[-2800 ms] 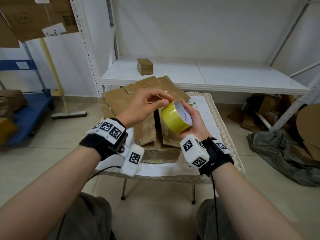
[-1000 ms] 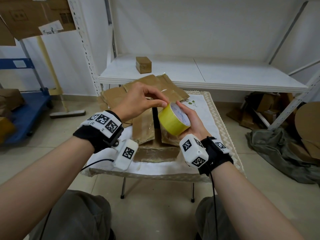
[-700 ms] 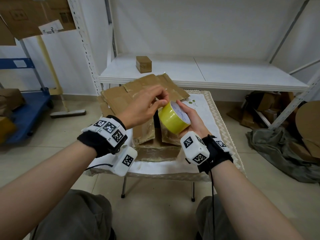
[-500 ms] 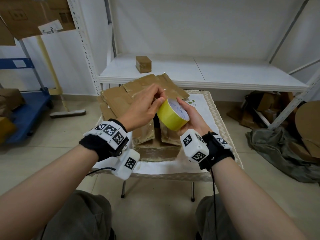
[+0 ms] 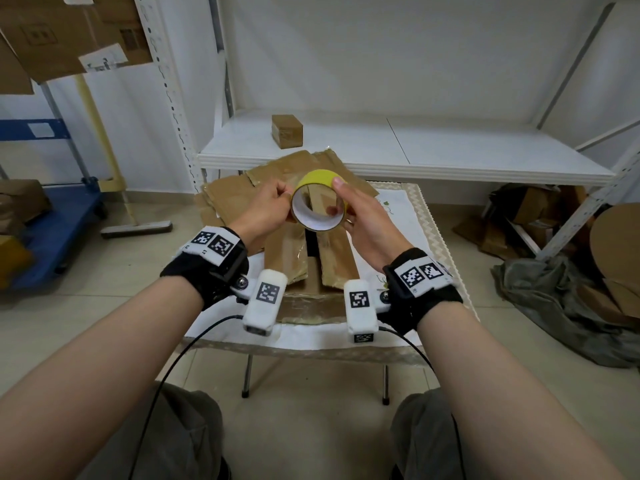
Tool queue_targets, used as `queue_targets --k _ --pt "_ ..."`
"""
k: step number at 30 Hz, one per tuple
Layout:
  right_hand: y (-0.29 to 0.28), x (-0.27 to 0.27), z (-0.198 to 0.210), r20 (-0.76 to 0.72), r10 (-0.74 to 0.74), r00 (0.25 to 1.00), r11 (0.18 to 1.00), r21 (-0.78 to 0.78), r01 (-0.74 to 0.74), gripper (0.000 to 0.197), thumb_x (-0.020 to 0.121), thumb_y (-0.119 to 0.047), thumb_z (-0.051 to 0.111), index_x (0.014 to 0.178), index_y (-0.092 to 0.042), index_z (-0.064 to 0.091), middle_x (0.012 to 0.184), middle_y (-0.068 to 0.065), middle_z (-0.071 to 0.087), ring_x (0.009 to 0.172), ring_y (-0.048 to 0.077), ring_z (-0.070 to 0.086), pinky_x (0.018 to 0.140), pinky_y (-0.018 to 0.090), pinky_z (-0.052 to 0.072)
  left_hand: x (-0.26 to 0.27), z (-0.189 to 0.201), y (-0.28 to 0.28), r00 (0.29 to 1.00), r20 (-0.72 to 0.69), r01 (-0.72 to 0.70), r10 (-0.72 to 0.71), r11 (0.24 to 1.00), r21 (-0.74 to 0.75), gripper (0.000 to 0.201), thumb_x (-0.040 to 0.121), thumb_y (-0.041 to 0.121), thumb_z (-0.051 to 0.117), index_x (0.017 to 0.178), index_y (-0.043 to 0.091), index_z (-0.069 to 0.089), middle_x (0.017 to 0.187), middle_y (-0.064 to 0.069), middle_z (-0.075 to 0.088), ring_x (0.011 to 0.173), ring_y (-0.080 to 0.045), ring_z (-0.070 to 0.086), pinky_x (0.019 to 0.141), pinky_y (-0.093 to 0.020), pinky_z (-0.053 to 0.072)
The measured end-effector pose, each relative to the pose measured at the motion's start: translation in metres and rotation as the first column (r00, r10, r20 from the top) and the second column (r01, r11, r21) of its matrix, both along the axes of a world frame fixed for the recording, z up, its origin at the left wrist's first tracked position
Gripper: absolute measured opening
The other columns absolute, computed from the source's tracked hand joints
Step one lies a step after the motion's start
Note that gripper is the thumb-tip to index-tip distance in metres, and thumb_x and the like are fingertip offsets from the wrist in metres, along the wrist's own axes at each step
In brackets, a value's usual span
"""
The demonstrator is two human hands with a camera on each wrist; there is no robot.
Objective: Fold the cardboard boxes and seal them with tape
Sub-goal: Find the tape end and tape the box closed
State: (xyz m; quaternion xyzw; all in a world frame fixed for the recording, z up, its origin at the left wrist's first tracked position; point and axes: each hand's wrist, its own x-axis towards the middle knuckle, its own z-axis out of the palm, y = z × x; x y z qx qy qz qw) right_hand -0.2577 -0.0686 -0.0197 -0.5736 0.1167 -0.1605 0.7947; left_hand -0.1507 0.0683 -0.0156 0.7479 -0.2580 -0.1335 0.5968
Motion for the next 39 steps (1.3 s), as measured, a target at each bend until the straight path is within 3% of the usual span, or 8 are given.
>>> queue_targets --k 5,15,20,22,26,30,36,39 --pt "-0.002 0.001 -0.005 0.046 -0.014 0.999 1.000 0.010 0.013 0.029 0.097 -0.032 0.066 0.118 -0.012 0.066 0.085 -0.006 0.059 0.067 0.006 0.046 0.073 0.023 0.045 0.000 0.004 0.003 0.986 -0.150 0.066 -0.071 0.997 -0.038 0.034 0.101 -0.007 0.033 0.076 0.012 0.047 0.079 -0.008 0.055 0.070 -0.015 0.055 0.065 -0.021 0.053" --pt "-0.008 0.003 0.006 -0.039 -0.019 0.999 0.897 -0.442 0.000 0.030 0.090 -0.033 0.074 0.069 -0.023 0.055 0.059 -0.015 0.047 0.057 0.004 0.045 0.067 0.025 0.034 0.033 0.030 0.032 0.944 -0.268 0.214 -0.195 0.976 0.044 0.028 0.102 -0.005 0.036 0.084 0.009 0.052 0.075 -0.003 0.054 0.067 -0.011 0.052 0.060 -0.018 0.048" --pt "-0.003 0.011 0.009 -0.068 -0.043 0.997 0.937 -0.348 0.017 0.038 0.086 -0.050 0.073 0.088 -0.012 0.066 0.084 -0.011 0.060 0.074 0.003 0.055 0.078 0.026 0.039 0.051 0.050 0.029 0.909 -0.337 0.276 -0.245 0.960 0.047 0.005 0.098 0.007 0.055 0.100 0.005 0.059 0.081 -0.002 0.059 0.072 -0.010 0.056 0.068 -0.020 0.052" --pt "-0.001 0.014 0.012 -0.070 -0.070 0.995 0.961 -0.272 0.049 0.036 0.082 -0.044 0.072 0.098 -0.011 0.070 0.097 -0.004 0.060 0.087 0.010 0.055 0.083 0.031 0.040 0.059 0.066 0.024 0.924 -0.275 0.308 -0.266 0.944 0.120 0.008 0.096 0.001 0.056 0.094 0.008 0.059 0.082 -0.003 0.060 0.071 -0.010 0.056 0.070 -0.019 0.053" --pt "0.006 0.023 0.015 -0.048 -0.058 0.997 0.953 -0.299 0.041 0.007 0.068 -0.020 0.058 0.062 -0.020 0.052 0.072 -0.002 0.042 0.067 0.013 0.038 0.066 0.030 0.031 0.068 0.095 0.006 0.944 -0.058 0.325 -0.324 0.885 0.333 0.023 0.094 -0.010 0.054 0.086 0.011 0.056 0.082 -0.005 0.056 0.067 -0.011 0.054 0.070 -0.020 0.052" --pt "0.007 0.034 0.004 -0.097 -0.006 0.995 0.912 -0.409 -0.034 0.005 0.074 -0.017 0.059 0.079 -0.017 0.059 0.082 0.002 0.053 0.084 0.019 0.049 0.079 0.038 0.038 0.081 0.103 -0.013 0.936 0.145 0.226 -0.321 0.862 0.454 0.025 0.091 -0.010 0.060 0.084 0.013 0.058 0.080 -0.003 0.059 0.062 -0.008 0.057 0.060 -0.014 0.053" --pt "-0.001 0.039 -0.012 -0.134 0.087 0.987 0.904 -0.405 -0.135 0.019 0.098 -0.003 0.054 0.105 -0.017 0.064 0.086 -0.003 0.066 0.071 0.002 0.064 0.061 0.011 0.045 0.097 0.084 -0.038 0.900 0.286 0.107 -0.329 0.803 0.587 0.023 0.090 -0.004 0.064 0.110 0.008 0.062 0.082 -0.003 0.058 0.069 -0.018 0.059 0.076 -0.031 0.056" --pt "0.000 0.045 -0.022 -0.159 0.092 0.983 0.908 -0.391 -0.148 0.015 0.098 -0.008 0.057 0.109 -0.015 0.066 0.106 0.013 0.075 0.091 0.017 0.072 0.076 0.022 0.052 0.106 0.068 -0.047 0.881 0.323 0.069 -0.346 0.768 0.637 0.024 0.092 0.001 0.064 0.115 0.007 0.066 0.080 0.000 0.062 0.068 -0.015 0.059 0.075 -0.027 0.054"
